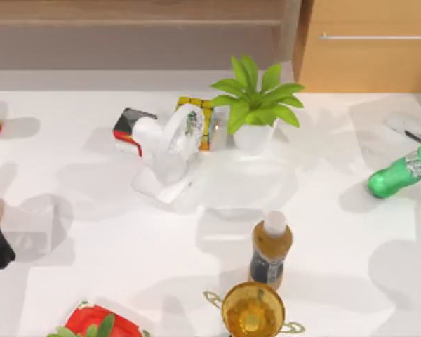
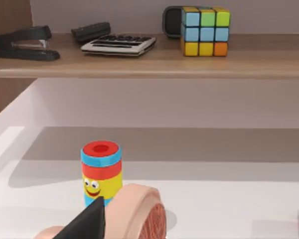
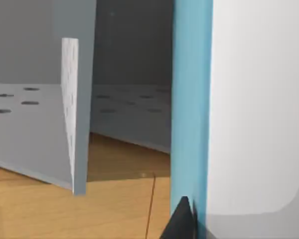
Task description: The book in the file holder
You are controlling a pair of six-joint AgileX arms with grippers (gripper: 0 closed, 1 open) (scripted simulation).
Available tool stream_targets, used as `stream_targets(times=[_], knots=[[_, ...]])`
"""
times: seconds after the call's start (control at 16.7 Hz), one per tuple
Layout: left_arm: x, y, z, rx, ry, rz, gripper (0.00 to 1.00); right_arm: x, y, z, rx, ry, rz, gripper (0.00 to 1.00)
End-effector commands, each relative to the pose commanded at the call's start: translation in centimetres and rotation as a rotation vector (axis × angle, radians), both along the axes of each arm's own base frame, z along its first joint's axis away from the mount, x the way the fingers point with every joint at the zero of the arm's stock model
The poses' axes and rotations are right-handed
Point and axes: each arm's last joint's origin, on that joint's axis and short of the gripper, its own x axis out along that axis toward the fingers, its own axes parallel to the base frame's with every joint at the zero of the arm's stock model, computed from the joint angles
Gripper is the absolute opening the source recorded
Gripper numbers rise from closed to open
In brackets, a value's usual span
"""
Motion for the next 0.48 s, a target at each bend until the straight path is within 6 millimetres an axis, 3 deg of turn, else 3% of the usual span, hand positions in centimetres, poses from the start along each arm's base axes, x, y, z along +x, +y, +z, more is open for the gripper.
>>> stream_targets(times=[0.24,0.48], knots=[[0.0,0.0,0.0,0.0,0.0,0.0,1.0,1.9,-4.1,-0.3,0.071,-0.023,-0.076,0.0],[0.0,0.0,0.0,0.0,0.0,0.0,1.0,2.8,-5.1,-1.0,0.097,-0.017,-0.088,0.0]])
